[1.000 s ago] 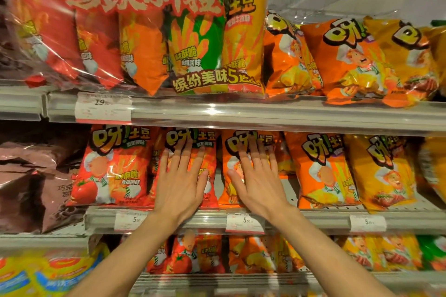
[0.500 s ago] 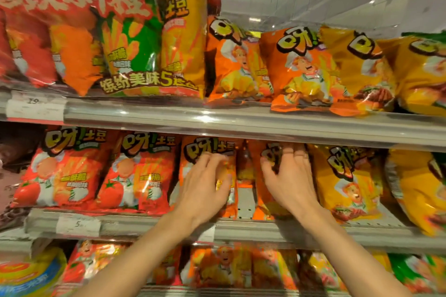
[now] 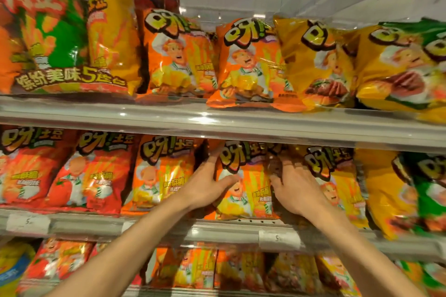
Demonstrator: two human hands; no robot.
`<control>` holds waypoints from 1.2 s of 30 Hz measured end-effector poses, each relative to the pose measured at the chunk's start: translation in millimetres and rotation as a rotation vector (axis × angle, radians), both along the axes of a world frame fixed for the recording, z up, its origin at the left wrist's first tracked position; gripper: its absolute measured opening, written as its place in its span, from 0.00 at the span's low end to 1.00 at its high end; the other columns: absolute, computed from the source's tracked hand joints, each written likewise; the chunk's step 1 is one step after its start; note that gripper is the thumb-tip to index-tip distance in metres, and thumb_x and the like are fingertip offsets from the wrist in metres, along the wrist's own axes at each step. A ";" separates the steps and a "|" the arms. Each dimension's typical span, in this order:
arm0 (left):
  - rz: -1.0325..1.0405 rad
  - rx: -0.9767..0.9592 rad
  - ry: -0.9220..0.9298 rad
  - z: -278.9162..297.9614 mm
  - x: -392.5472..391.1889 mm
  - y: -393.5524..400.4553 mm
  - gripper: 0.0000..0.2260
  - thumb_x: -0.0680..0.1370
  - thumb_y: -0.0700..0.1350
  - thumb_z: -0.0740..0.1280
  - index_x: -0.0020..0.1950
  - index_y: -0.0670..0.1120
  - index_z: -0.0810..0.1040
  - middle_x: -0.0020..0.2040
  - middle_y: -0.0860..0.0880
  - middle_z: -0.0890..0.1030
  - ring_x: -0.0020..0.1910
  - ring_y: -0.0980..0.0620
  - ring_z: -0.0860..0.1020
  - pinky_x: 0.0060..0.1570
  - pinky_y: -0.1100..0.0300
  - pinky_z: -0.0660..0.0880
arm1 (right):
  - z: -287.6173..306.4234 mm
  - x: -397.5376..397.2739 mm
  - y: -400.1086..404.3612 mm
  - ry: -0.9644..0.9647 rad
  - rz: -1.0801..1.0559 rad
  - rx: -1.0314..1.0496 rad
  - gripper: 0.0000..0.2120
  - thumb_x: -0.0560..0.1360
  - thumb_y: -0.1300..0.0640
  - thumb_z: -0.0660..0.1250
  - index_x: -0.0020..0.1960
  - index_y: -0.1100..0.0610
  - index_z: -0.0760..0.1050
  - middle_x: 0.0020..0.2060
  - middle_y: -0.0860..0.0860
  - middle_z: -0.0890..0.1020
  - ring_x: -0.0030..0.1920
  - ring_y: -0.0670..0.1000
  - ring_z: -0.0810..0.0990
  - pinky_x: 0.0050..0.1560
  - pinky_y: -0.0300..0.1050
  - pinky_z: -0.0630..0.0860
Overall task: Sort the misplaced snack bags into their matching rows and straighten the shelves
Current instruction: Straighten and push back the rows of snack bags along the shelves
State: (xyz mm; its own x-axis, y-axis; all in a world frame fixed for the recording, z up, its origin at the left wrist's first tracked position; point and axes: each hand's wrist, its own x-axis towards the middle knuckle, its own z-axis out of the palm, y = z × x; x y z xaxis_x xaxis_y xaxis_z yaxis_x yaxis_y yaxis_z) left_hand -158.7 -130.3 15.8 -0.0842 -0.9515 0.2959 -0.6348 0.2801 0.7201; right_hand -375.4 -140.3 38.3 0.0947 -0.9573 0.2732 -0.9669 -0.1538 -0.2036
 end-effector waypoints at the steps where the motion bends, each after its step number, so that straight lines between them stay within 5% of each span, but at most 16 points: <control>1: -0.013 0.015 0.014 0.0 -1.1 -0.7 0.36 0.79 0.55 0.68 0.80 0.60 0.48 0.66 0.62 0.66 0.64 0.63 0.64 0.58 0.72 0.61 | 0.2 -3.6 -1.4 -0.057 0.033 0.012 0.22 0.82 0.48 0.58 0.71 0.60 0.65 0.64 0.62 0.75 0.65 0.62 0.73 0.63 0.51 0.70; 7: -0.070 0.011 0.142 -2.7 -0.2 -4.2 0.36 0.78 0.54 0.69 0.77 0.65 0.49 0.69 0.64 0.62 0.70 0.63 0.59 0.67 0.67 0.59 | -4.1 -6.6 -14.5 -0.439 0.349 0.189 0.41 0.76 0.43 0.69 0.79 0.40 0.47 0.73 0.47 0.67 0.72 0.49 0.68 0.68 0.40 0.66; 11: -0.090 -0.020 0.121 -3.7 8.0 -3.7 0.40 0.76 0.56 0.70 0.79 0.63 0.47 0.71 0.65 0.59 0.73 0.64 0.56 0.70 0.65 0.56 | -4.8 -1.7 -16.2 -0.588 0.405 0.232 0.44 0.73 0.47 0.74 0.79 0.40 0.49 0.65 0.40 0.70 0.55 0.37 0.75 0.48 0.22 0.70; 16: -0.059 -0.062 0.101 1.9 13.8 -1.8 0.42 0.74 0.58 0.73 0.80 0.60 0.51 0.71 0.62 0.62 0.70 0.64 0.59 0.67 0.67 0.58 | -3.0 0.1 -15.4 -0.653 0.429 0.162 0.44 0.72 0.50 0.76 0.77 0.39 0.52 0.66 0.37 0.65 0.63 0.37 0.68 0.47 0.16 0.64; 20: -0.044 -0.062 0.109 5.0 13.5 -2.0 0.45 0.70 0.59 0.76 0.80 0.57 0.53 0.71 0.59 0.66 0.68 0.61 0.64 0.64 0.66 0.63 | -4.7 -3.4 -14.2 -0.706 0.431 0.173 0.45 0.71 0.50 0.77 0.78 0.40 0.54 0.66 0.37 0.69 0.55 0.30 0.72 0.48 0.20 0.68; 23: -0.058 -0.056 0.116 6.2 13.5 -2.8 0.47 0.69 0.60 0.77 0.80 0.57 0.53 0.74 0.60 0.64 0.71 0.63 0.60 0.68 0.65 0.60 | -7.8 -6.2 -12.7 -0.738 0.426 0.188 0.45 0.72 0.54 0.77 0.79 0.42 0.53 0.57 0.29 0.70 0.51 0.23 0.72 0.46 0.20 0.69; 27: -0.052 -0.084 0.060 8.5 13.6 4.4 0.48 0.68 0.66 0.75 0.80 0.60 0.51 0.75 0.61 0.63 0.74 0.60 0.61 0.71 0.60 0.63 | -13.0 -7.8 -12.7 -0.781 0.403 0.184 0.44 0.72 0.55 0.77 0.78 0.39 0.55 0.56 0.28 0.69 0.51 0.26 0.74 0.44 0.22 0.72; 31: 0.118 -0.209 -0.114 7.0 22.1 23.4 0.36 0.75 0.68 0.64 0.78 0.57 0.55 0.63 0.56 0.71 0.63 0.55 0.72 0.59 0.60 0.70 | -16.7 1.6 -13.8 -0.828 0.390 0.168 0.46 0.69 0.50 0.79 0.77 0.36 0.55 0.65 0.36 0.73 0.64 0.39 0.74 0.60 0.36 0.76; 33: 0.208 -0.356 -0.194 2.3 36.1 29.9 0.26 0.80 0.61 0.61 0.75 0.51 0.64 0.59 0.50 0.74 0.57 0.50 0.76 0.51 0.58 0.71 | -20.8 12.4 -14.1 -0.820 0.362 0.161 0.47 0.66 0.45 0.79 0.77 0.35 0.55 0.70 0.41 0.72 0.68 0.44 0.73 0.69 0.48 0.72; 36: 0.327 -0.582 -0.366 -4.9 65.4 31.6 0.15 0.82 0.50 0.60 0.67 0.46 0.73 0.57 0.45 0.76 0.54 0.44 0.77 0.48 0.53 0.73 | -25.9 32.1 -9.3 -0.770 0.327 0.158 0.45 0.70 0.46 0.76 0.78 0.37 0.52 0.73 0.44 0.69 0.71 0.47 0.70 0.72 0.49 0.68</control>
